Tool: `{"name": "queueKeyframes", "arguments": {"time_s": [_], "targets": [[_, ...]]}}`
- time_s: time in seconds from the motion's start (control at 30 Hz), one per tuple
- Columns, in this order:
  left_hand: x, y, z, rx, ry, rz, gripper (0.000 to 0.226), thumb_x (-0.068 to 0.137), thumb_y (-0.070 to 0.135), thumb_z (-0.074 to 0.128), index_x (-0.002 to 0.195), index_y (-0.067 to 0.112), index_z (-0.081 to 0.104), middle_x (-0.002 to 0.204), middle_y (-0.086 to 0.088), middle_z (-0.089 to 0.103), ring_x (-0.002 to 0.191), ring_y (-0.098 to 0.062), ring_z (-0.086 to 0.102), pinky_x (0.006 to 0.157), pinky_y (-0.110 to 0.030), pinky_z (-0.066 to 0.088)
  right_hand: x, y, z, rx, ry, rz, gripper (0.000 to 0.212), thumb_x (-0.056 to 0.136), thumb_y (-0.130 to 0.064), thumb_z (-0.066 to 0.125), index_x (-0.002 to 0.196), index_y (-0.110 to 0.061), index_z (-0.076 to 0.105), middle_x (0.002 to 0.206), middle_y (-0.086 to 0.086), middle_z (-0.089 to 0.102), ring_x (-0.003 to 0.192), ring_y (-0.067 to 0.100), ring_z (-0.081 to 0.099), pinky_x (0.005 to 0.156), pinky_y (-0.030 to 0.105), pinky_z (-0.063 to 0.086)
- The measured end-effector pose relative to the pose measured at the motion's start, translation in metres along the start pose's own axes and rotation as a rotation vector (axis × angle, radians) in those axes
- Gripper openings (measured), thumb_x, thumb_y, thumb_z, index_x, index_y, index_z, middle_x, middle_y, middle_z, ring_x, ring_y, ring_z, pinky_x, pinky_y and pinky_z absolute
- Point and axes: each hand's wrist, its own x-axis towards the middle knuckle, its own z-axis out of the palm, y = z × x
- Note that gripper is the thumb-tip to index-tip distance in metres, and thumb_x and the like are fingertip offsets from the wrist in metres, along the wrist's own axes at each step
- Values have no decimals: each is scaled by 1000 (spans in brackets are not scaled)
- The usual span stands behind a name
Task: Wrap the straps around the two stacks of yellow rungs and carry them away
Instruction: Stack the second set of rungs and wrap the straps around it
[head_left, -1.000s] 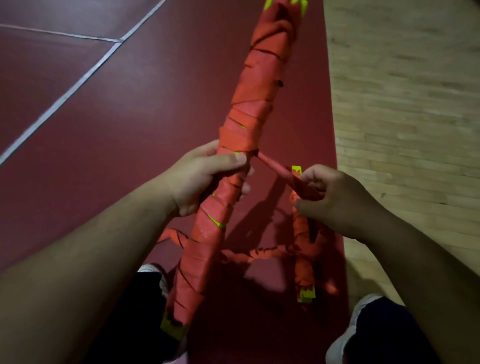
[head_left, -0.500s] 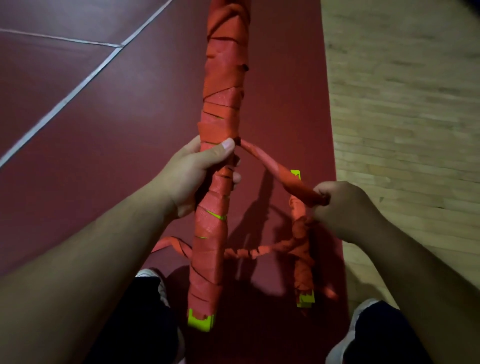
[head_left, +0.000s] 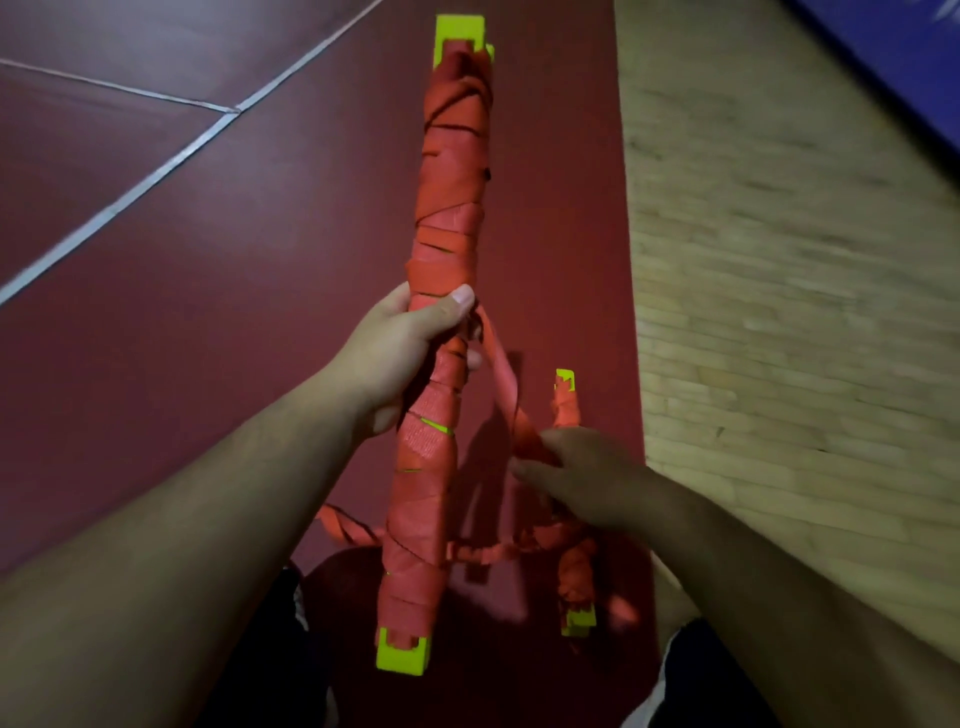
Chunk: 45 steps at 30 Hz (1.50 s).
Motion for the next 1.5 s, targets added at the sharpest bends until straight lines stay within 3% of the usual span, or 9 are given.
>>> {"name": "queueKeyframes", "arguments": {"time_s": [0.13, 0.33, 0.5, 0.63, 0.87, 0.93, 1.13, 1.4, 1.5], "targets": [[-5, 2, 6, -28, -35, 22, 11, 97, 21, 61, 104, 13, 57, 79, -5, 66, 60, -21, 62, 63, -33, 50, 7, 1, -38, -317, -189, 192, 20, 93, -36, 65, 97, -16, 65, 99, 8, 70, 95, 25, 66, 73, 26, 46], [-7, 11, 4, -136, 0, 77, 7, 96, 24, 63, 99, 21, 58, 80, -2, 66, 63, -21, 64, 65, -34, 54, -13, 4, -76, -136, 1094, 219, 10, 96, -27, 52, 104, -25, 57, 88, 5, 66, 82, 34, 62, 67, 38, 47], [-12, 7, 8, -104, -30, 67, 8, 96, 23, 62, 101, 17, 59, 78, -2, 66, 61, -21, 63, 63, -34, 53, -18, 21, -52, -513, 356, 432, 11, 91, -28, 55, 99, -22, 60, 95, 4, 69, 90, 31, 67, 71, 34, 48], [-15, 3, 9, -69, -66, 48, 11, 95, 22, 64, 103, 17, 59, 80, -3, 66, 63, -22, 64, 64, -34, 53, -21, 26, -24, -709, 325, 449, 30, 92, -41, 49, 110, -22, 63, 112, 8, 63, 107, 31, 60, 85, 38, 47], [-17, -3, 11, -48, -101, 12, 12, 94, 22, 64, 103, 15, 59, 83, -5, 64, 64, -22, 63, 67, -36, 52, -6, 9, -8, 603, -366, 563, 28, 105, -37, 44, 99, -14, 59, 68, 10, 70, 44, 19, 63, 46, 25, 50], [-16, -4, 8, -46, -81, 26, 13, 94, 22, 64, 103, 15, 59, 81, -5, 65, 63, -22, 63, 66, -35, 52, 11, 14, -27, 673, -135, 527, 26, 104, -29, 50, 107, -7, 64, 65, 8, 68, 48, 21, 64, 49, 30, 54], [-8, 2, 8, -105, -35, 82, 23, 88, 28, 67, 107, 19, 57, 81, -3, 64, 64, -22, 64, 61, -32, 54, 39, -9, -121, 497, 1494, -48, 21, 95, -36, 52, 108, -29, 67, 88, -20, 64, 86, 3, 62, 81, 23, 51], [-5, -10, 13, -39, -60, 34, 15, 93, 20, 68, 104, 16, 59, 83, -9, 64, 63, -23, 63, 61, -33, 54, 33, 38, -29, -260, 253, 377, 29, 90, -33, 62, 108, -10, 68, 112, 15, 70, 108, 34, 65, 85, 34, 52], [-6, -13, 11, -3, -54, 10, 20, 92, 21, 67, 108, 13, 58, 87, -11, 64, 66, -25, 63, 62, -35, 54, 29, 53, -11, -218, 200, 435, 29, 88, -37, 59, 103, -14, 67, 106, 12, 70, 102, 32, 66, 80, 31, 52]]}}
